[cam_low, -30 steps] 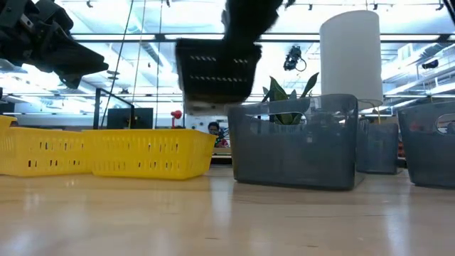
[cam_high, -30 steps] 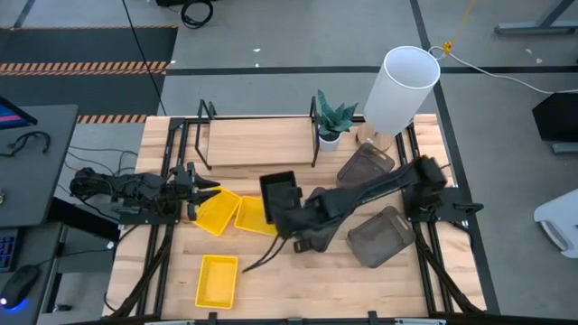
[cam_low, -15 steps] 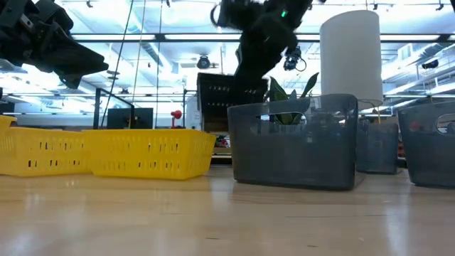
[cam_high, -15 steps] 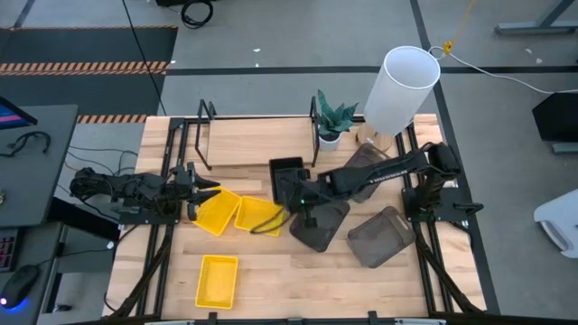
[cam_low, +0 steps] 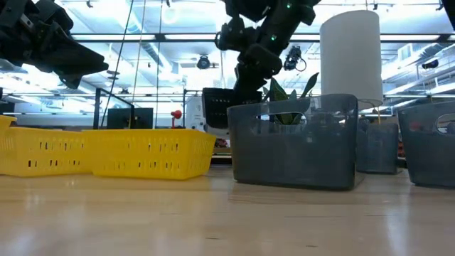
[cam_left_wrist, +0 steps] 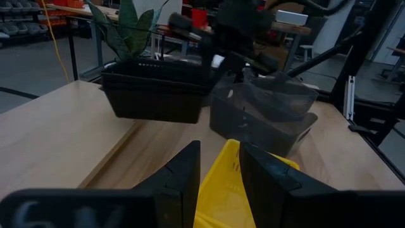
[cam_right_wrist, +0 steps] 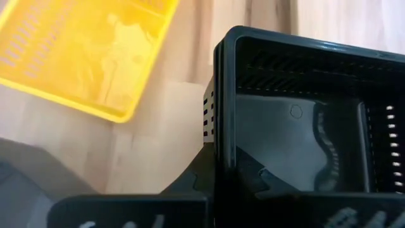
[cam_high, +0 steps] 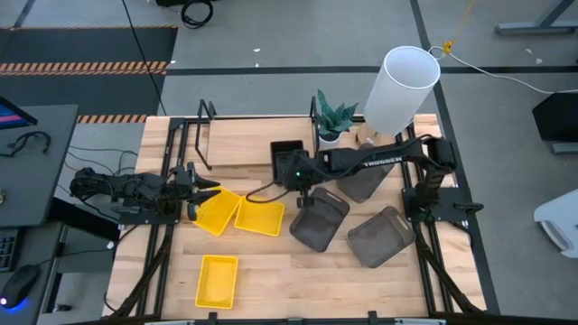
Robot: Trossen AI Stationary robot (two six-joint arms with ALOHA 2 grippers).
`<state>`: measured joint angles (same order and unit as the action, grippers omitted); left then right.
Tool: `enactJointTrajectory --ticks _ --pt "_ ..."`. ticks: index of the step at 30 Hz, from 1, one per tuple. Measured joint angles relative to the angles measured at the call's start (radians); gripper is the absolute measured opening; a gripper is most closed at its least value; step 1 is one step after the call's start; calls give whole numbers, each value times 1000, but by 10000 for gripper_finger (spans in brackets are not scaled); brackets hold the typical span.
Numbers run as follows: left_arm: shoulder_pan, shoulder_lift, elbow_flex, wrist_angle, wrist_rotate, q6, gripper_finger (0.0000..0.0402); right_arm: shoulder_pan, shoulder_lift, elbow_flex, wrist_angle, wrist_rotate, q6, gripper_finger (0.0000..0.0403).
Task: Stack baskets on shelf by color
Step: Put the stacked black bins on the shelf
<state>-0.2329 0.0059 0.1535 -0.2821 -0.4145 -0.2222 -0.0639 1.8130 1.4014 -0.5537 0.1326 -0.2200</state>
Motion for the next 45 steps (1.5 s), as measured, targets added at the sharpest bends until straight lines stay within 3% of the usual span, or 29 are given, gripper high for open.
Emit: enactJointTrajectory --ticks 27,34,45 --pt "0 0 0 0 0 0 117 -191 2 -35 60 -65 -72 28" --pt "0 0 0 0 0 0 117 -221 3 -116 185 -17 -102 29" --pt "0 0 0 0 0 0 117 -232 3 -137 178 -2 -118 31"
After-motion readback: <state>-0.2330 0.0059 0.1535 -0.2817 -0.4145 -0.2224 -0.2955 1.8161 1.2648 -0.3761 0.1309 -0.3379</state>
